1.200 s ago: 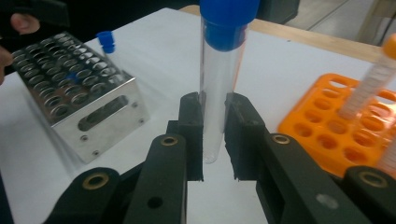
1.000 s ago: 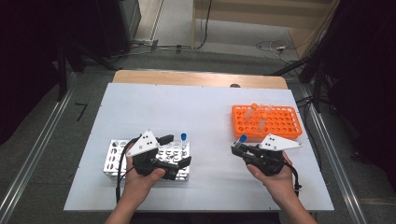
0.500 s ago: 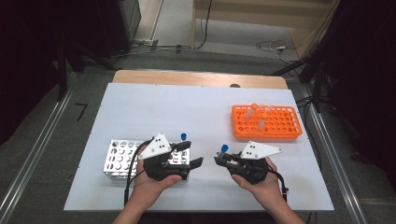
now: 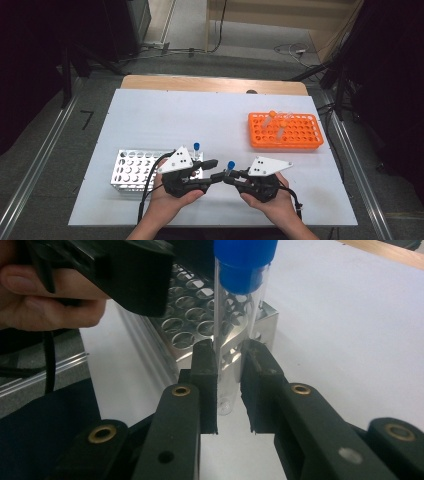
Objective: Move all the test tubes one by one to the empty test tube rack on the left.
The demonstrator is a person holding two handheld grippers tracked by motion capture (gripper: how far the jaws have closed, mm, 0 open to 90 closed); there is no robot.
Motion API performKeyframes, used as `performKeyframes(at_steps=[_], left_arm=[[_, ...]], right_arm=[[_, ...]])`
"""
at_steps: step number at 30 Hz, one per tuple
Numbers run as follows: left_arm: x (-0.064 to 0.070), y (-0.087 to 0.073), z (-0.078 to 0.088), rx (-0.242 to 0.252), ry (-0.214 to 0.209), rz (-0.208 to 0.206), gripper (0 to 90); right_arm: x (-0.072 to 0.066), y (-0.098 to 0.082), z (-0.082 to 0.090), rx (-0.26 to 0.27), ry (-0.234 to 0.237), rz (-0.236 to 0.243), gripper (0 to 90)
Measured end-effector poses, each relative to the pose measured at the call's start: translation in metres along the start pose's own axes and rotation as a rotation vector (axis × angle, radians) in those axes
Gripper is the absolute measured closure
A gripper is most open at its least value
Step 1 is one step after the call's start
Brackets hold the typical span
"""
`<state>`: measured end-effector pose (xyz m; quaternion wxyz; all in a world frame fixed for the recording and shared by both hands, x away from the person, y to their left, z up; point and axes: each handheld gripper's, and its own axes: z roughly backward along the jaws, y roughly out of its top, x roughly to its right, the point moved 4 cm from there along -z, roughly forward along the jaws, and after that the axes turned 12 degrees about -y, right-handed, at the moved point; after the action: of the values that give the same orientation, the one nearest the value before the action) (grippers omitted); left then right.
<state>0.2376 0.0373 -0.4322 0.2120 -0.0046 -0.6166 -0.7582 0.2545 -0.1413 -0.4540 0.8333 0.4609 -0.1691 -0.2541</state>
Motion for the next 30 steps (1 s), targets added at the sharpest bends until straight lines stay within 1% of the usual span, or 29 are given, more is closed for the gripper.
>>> performKeyframes(at_steps=[4, 7, 9, 10, 11, 14, 21, 25, 30], left_arm=[[0.002, 0.0, -0.003, -0.008, -0.023, -0.007, 58.7], [0.003, 0.0, -0.005, -0.012, -0.026, -0.004, 59.6], [0.004, 0.0, -0.007, -0.011, -0.031, -0.002, 61.8], [0.004, 0.0, -0.008, -0.014, -0.034, 0.0, 65.0], [0.004, 0.0, -0.008, -0.014, -0.037, -0.001, 65.0], [0.006, 0.0, -0.01, -0.023, -0.042, -0.007, 68.7], [0.006, -0.001, -0.012, -0.035, -0.029, -0.03, 72.5], [0.006, -0.001, -0.011, -0.038, -0.001, -0.05, 75.1], [0.004, 0.0, -0.009, -0.034, 0.005, -0.054, 76.9]], right_arm=[[-0.005, 0.002, 0.0, 0.004, 0.008, 0.011, 75.3], [-0.007, 0.002, 0.0, 0.001, 0.016, 0.017, 75.3], [-0.01, 0.003, -0.001, 0.0, 0.022, 0.021, 75.2], [-0.013, 0.003, -0.001, -0.001, 0.028, 0.029, 75.3], [-0.013, 0.003, -0.001, -0.001, 0.028, 0.029, 75.3], [-0.015, 0.003, -0.002, -0.007, 0.035, 0.038, 75.3], [-0.016, 0.002, -0.002, -0.008, 0.041, 0.035, 75.2], [-0.015, 0.002, -0.003, -0.01, 0.044, 0.029, 75.2], [-0.014, 0.002, -0.003, -0.004, 0.047, 0.022, 74.8]])
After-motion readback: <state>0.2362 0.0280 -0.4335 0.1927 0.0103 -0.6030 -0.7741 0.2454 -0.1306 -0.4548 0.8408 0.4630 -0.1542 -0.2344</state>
